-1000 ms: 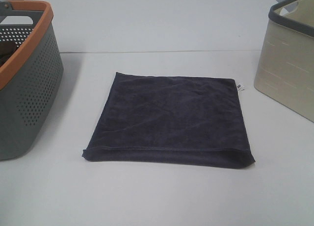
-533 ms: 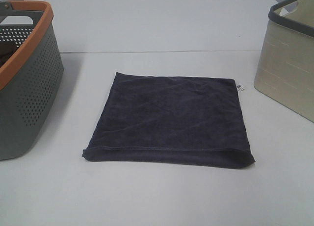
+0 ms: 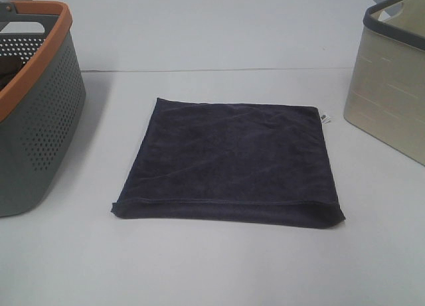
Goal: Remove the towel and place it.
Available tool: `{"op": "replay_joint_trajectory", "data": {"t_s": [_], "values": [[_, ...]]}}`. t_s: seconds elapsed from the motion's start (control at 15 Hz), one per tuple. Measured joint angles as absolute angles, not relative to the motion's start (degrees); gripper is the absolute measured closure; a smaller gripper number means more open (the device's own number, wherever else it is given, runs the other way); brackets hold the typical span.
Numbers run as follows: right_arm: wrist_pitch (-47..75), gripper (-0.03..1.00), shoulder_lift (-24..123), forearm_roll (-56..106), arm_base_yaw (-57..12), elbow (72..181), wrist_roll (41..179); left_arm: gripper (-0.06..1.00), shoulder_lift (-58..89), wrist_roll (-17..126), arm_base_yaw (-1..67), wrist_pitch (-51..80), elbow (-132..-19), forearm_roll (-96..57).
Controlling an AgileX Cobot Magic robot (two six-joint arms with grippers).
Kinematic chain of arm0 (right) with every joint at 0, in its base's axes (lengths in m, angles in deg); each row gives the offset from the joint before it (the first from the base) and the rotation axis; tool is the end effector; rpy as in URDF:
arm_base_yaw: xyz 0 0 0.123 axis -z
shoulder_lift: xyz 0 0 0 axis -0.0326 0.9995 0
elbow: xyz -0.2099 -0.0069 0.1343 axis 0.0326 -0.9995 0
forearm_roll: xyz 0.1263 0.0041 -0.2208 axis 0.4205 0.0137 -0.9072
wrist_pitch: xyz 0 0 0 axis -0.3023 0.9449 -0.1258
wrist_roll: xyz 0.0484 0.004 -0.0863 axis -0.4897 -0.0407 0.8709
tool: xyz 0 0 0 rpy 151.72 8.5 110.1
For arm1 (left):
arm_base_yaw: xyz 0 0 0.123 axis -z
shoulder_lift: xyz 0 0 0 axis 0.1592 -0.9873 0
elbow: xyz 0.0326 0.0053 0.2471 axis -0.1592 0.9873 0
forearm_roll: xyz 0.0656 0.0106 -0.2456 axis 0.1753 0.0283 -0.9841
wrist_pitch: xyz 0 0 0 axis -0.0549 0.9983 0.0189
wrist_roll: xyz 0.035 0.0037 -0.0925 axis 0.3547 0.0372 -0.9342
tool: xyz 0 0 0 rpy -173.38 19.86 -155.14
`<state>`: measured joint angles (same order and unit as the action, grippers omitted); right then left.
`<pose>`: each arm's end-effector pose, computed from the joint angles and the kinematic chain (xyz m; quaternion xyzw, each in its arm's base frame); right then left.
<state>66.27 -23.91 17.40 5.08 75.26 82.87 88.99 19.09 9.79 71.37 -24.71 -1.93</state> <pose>0.0392 -0.0023 0.2748 0.0573 0.8529 0.0056 0.5189 0.0400 0.0059 0.2755 -0.0091 0.8509 0.0260 0.5247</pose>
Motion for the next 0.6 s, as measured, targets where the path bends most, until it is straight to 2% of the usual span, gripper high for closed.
{"op": "replay_joint_trajectory", "data": {"t_s": [0.6], "values": [[66.0,0.35,-23.9,17.4,5.1,75.2,83.8,0.17,89.0,19.3,9.8,70.9,-24.6,-4.2]]}}
